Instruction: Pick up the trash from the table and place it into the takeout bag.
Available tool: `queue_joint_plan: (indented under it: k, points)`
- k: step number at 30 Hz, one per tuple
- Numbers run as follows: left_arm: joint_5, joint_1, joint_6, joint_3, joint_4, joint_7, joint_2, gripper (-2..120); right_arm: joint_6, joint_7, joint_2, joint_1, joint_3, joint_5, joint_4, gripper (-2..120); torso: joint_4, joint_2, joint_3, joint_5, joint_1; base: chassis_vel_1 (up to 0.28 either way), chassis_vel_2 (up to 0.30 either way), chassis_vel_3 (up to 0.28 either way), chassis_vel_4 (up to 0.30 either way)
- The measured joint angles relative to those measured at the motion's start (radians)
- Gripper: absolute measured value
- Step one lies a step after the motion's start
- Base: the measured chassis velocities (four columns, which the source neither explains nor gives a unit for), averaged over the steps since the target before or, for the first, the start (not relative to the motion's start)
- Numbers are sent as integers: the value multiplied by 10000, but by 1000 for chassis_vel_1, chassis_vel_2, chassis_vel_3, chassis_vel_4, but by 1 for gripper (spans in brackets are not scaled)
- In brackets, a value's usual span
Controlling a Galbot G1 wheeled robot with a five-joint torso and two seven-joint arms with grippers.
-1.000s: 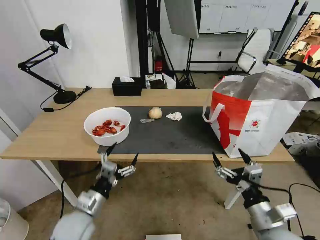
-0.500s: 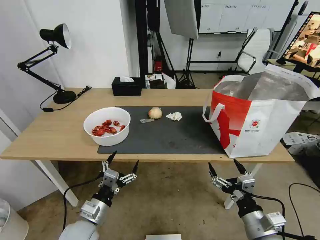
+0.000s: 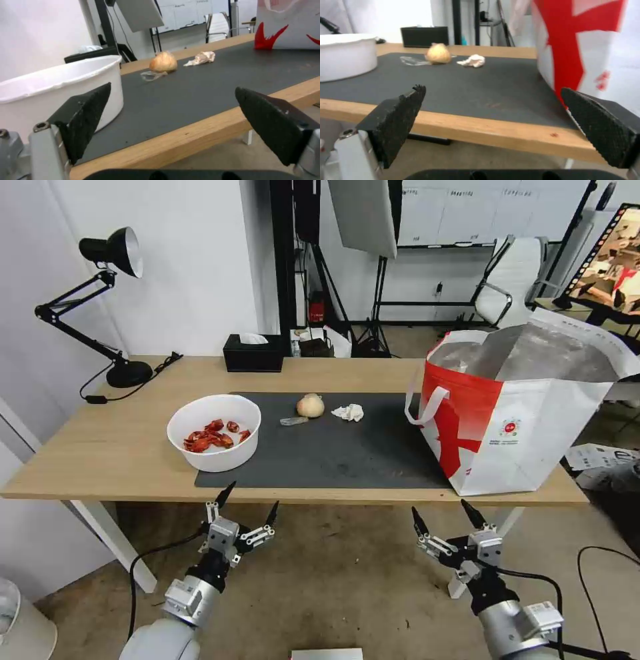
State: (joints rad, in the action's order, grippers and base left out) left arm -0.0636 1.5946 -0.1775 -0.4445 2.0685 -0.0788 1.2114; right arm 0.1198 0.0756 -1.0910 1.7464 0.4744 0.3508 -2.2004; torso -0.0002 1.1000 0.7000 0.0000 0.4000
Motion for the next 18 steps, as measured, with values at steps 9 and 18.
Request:
queue_joint_plan:
  k: [9, 18]
  points:
    - [-25, -70, 79, -108, -30, 17, 101, 100, -479, -684, 1325, -3109, -1982, 1652, 1108, 100, 3, 0, 1, 0, 1, 0, 0, 0, 0]
    - [24, -42, 148, -288, -136, 23, 247, 100, -1560, 896, 1516, -7984, -5242, 2594, 3299, 100, 4, -1, 3, -2, 3, 0, 0, 0, 0]
